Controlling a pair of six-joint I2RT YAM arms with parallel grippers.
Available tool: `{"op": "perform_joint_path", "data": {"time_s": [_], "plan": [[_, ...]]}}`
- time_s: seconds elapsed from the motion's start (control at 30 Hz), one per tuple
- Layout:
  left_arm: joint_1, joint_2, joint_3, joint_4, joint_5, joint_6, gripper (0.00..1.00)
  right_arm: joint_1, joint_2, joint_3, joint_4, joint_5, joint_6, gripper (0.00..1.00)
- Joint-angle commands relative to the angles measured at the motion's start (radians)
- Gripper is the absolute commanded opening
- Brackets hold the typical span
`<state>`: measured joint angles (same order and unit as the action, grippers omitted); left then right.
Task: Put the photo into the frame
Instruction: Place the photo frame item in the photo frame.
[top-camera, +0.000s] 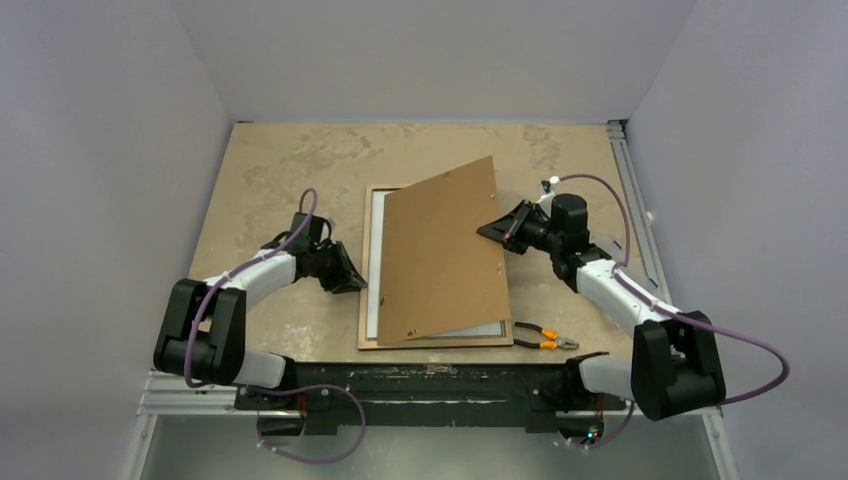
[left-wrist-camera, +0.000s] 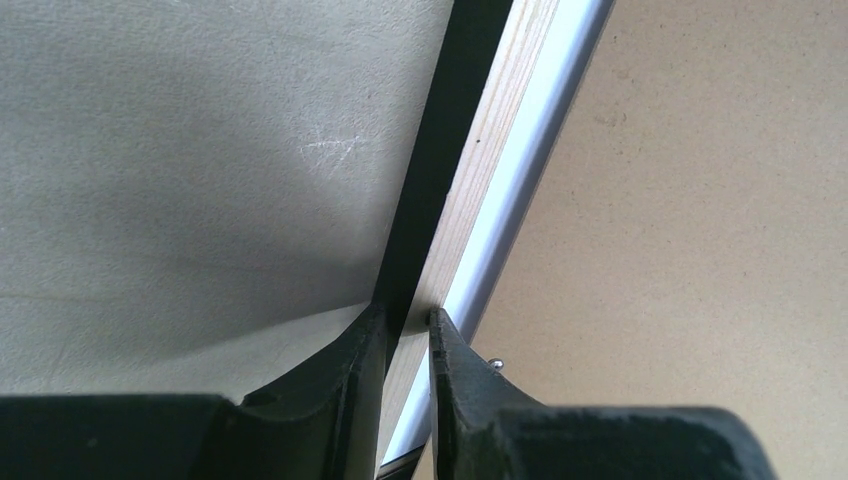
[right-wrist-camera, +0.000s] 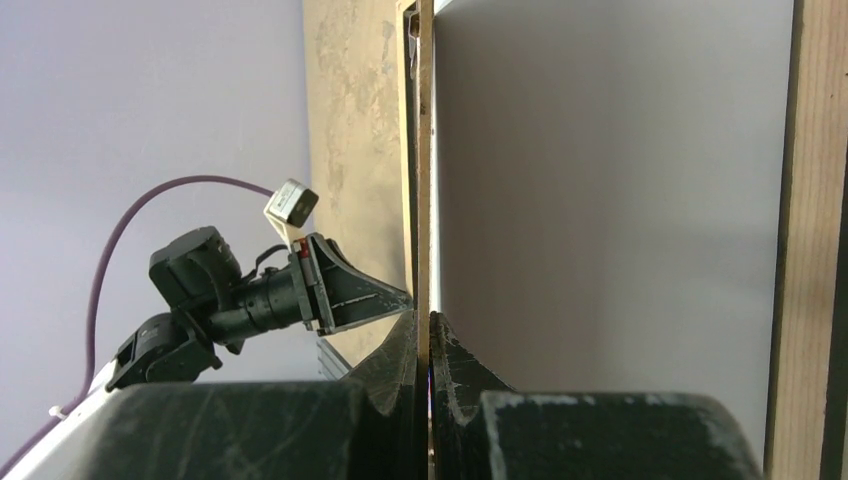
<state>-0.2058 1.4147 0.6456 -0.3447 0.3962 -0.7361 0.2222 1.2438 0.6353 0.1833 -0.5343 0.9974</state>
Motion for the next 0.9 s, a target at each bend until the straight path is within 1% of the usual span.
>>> {"op": "perform_joint_path", "data": {"time_s": [0.0,0.37,0.87], "plan": [[0.0,0.039,-0.023,0.012,-0.044,0.033,0.19,0.005,0.006,0.02,0.106,-0.017,0.01,0.0],[0.0,0.055,-0.015,0.003,-0.043,0.042,0.17,0.005,0.052,0.053,0.122,-0.024,-0.041,0.0],[0.0,0.071,-0.008,-0.001,-0.04,0.05,0.15,0.013,0.118,0.054,0.205,-0.053,-0.061,0.0]]}}
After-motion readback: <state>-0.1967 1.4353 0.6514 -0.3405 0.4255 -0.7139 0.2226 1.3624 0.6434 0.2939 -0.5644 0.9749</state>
